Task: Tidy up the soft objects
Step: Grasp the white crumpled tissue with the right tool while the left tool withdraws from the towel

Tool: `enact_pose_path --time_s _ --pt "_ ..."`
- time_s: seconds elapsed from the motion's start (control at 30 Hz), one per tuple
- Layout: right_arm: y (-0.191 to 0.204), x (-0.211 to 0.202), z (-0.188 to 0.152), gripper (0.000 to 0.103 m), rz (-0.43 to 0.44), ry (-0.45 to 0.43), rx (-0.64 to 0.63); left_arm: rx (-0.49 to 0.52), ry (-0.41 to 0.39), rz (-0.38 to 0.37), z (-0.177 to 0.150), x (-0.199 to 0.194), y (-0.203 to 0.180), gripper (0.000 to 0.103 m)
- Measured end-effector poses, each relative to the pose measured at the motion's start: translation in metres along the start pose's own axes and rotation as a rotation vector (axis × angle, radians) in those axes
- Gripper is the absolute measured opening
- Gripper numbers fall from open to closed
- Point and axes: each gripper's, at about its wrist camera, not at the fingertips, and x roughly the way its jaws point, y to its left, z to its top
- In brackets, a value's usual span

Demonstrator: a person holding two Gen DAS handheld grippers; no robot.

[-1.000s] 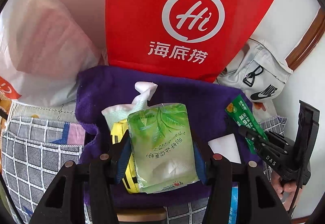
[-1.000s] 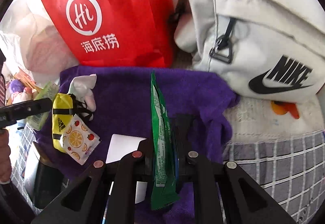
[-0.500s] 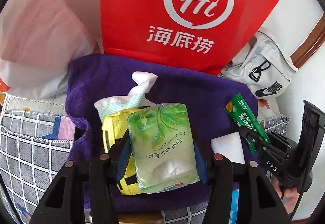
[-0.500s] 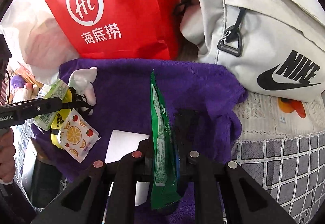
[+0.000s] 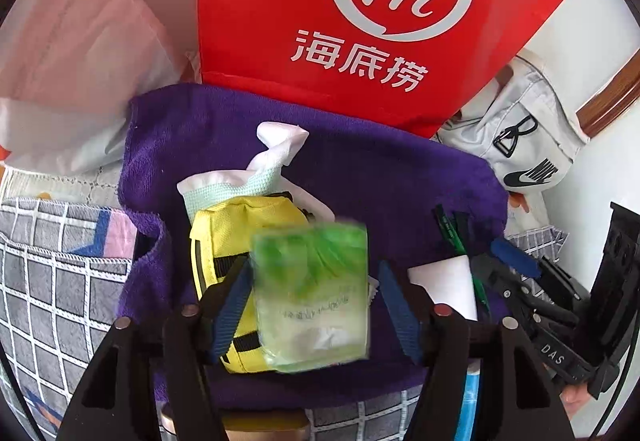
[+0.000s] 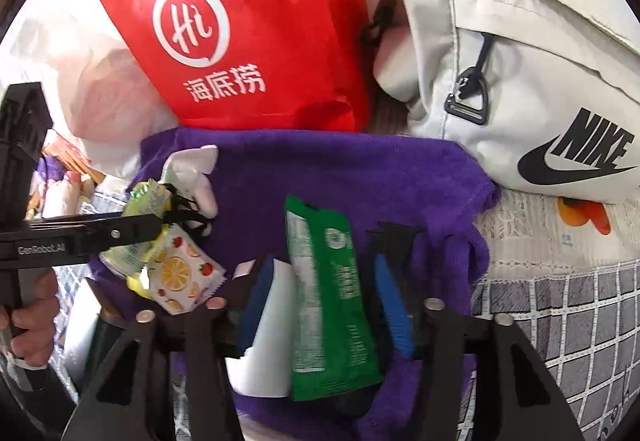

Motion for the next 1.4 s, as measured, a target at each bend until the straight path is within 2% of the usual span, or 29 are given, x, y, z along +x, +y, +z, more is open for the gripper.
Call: enact_pose_path --time_s 0.27,0.43,0.5,0.57,0.7,0.77,1.0,1.1,1.27,1.4 --pt "0.012 -0.015 0.002 0.055 0.010 -0.019 0.001 0.026 -0.040 0.020 -0.005 -0.019 -0.007 0.066" --pt "0.029 -0.041 0.003 0.055 0.029 -0.067 -0.020 0.043 -0.085 0.042 -0.008 -0.038 -0.015 0.066" --pt "0.039 -0.051 0.002 0.055 0.022 -0.092 -0.041 0.042 -0.102 0.054 -0.016 -0.048 -0.017 0.066" --pt "0.048 -0.066 -0.002 0.056 0.019 -0.125 -0.058 0.047 -0.086 0.061 -0.023 -0.053 -0.019 0.066" --pt "0.052 -0.091 -0.016 0.056 0.048 -0.156 -0.013 0.084 -0.102 0.092 -0.045 -0.076 -0.019 0.066" --pt "0.056 -0.103 -0.029 0.056 0.072 -0.149 -0.014 0.073 -0.113 0.108 -0.059 -0.087 -0.015 0.066" --pt "0.076 -0.137 -0.093 0.054 0.019 -0.154 -0.045 0.046 -0.122 0.088 -0.107 -0.112 -0.005 0.066" --pt "0.081 -0.148 -0.118 0.042 0.007 -0.141 -0.038 0.042 -0.120 0.071 -0.130 -0.117 -0.005 0.066" --pt "0.090 -0.169 -0.159 0.040 0.006 -0.134 -0.037 0.057 -0.156 0.116 -0.170 -0.130 -0.001 0.066" --pt "0.102 -0.175 -0.194 0.032 -0.024 -0.121 -0.100 0.031 -0.171 0.125 -0.201 -0.133 0.012 0.066"
